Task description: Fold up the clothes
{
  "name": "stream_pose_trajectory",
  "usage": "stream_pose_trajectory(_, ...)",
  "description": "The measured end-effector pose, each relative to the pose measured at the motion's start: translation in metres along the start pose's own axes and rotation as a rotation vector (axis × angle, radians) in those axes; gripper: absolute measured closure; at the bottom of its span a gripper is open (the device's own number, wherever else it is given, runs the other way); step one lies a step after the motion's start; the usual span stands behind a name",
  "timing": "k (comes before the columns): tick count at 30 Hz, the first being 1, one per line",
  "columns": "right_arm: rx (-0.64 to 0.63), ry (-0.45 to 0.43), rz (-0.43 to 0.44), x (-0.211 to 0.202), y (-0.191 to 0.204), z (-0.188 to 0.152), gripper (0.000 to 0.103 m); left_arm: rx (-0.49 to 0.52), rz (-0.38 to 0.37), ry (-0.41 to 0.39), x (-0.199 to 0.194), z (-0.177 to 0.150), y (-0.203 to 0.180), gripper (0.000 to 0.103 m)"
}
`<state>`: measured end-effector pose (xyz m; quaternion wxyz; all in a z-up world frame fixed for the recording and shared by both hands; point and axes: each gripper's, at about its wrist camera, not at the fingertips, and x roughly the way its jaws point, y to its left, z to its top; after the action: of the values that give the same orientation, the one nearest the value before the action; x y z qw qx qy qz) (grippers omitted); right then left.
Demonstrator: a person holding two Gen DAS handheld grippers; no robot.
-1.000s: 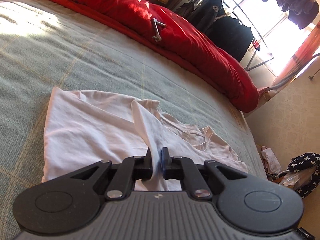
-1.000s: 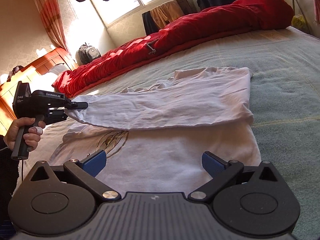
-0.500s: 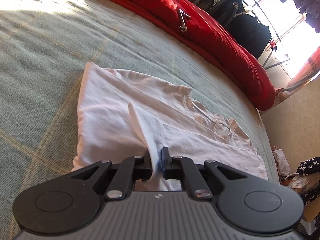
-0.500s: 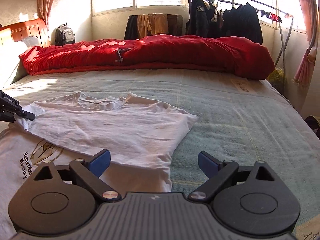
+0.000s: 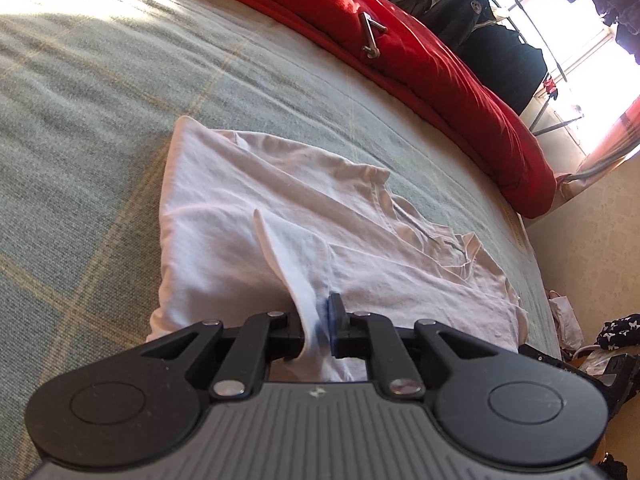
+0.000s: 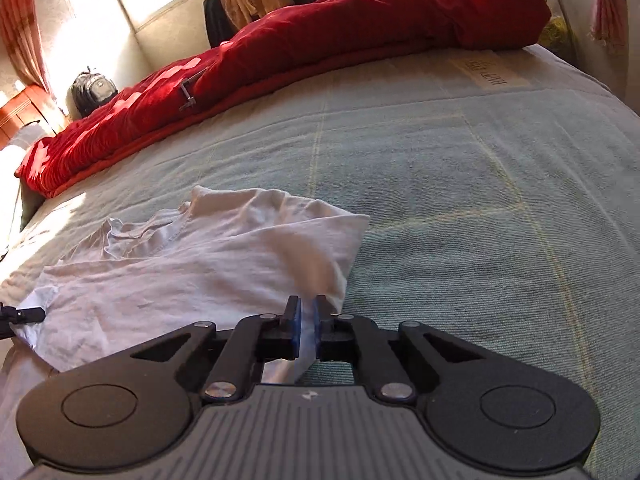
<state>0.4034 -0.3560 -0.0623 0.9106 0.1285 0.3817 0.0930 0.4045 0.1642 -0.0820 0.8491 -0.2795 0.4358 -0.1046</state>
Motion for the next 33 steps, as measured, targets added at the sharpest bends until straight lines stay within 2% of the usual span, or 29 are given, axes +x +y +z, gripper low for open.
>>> stream_pose_trajectory(1, -0.008, -0.025, -0.011, -0.008, 0.000, 0.000, 0.090, -0.001, 0.000, 0.000, 0.000, 0.000, 0.000, 0.093)
stream_pose_trajectory(3, -0.006, -0.042, 0.029, -0.017, 0.001, 0.003, 0.090, -0.003, -0.001, -0.001, 0.001, 0.000, 0.001, 0.093)
stream_pose_trajectory(6, -0.022, -0.020, 0.065, -0.006, 0.010, 0.014, 0.089, -0.007, -0.002, -0.002, 0.001, 0.000, 0.001, 0.093)
stream_pose_trajectory(8, -0.029, 0.010, 0.038, 0.013, 0.013, 0.018, 0.089, -0.009, -0.002, 0.000, 0.000, 0.000, 0.001, 0.093)
stream_pose_trajectory(10, -0.038, 0.022, -0.079, 0.033, 0.006, 0.020, 0.091, -0.012, -0.001, 0.003, 0.001, 0.000, 0.001, 0.092)
stream_pose_trajectory(11, -0.012, 0.009, -0.099, 0.035, 0.001, 0.022, 0.098, -0.014, 0.000, 0.004, 0.001, 0.001, 0.001, 0.092)
stream_pose_trajectory(13, 0.024, -0.018, -0.057, 0.020, 0.001, 0.022, 0.089, -0.003, 0.003, 0.005, 0.001, 0.001, 0.000, 0.092)
stream_pose_trajectory(16, 0.004, -0.024, 0.019, -0.008, 0.013, 0.018, 0.087, -0.002, -0.002, 0.007, 0.002, 0.001, 0.001, 0.092)
stream_pose_trajectory(19, -0.019, 0.045, 0.106, -0.025, 0.024, -0.001, 0.081, -0.010, -0.011, 0.009, 0.003, 0.001, 0.003, 0.092)
stream_pose_trajectory(21, -0.048, 0.120, 0.076, -0.022, 0.027, -0.019, 0.078, -0.013, -0.016, 0.011, 0.002, 0.002, 0.004, 0.091)
stream_pose_trajectory(25, -0.025, 0.092, 0.033, -0.029, 0.023, -0.035, 0.078, -0.023, -0.004, 0.019, -0.012, 0.007, 0.001, 0.083)
stream_pose_trajectory(28, -0.015, 0.093, 0.023, -0.031, 0.026, -0.033, 0.072, -0.033, -0.012, 0.049, -0.024, 0.005, 0.010, 0.072)
stream_pose_trajectory(29, -0.025, 0.093, 0.016, -0.030, 0.029, -0.033, 0.070, -0.048, -0.010, 0.057, -0.027, 0.003, 0.015, 0.072)
stream_pose_trajectory(31, -0.049, 0.091, 0.000, -0.032, 0.034, -0.034, 0.065, -0.073, -0.017, 0.055, -0.037, 0.000, 0.025, 0.072)
stream_pose_trajectory(33, -0.065, 0.090, -0.011, -0.034, 0.039, -0.035, 0.052, -0.099, -0.025, 0.053, -0.048, -0.003, 0.034, 0.072)
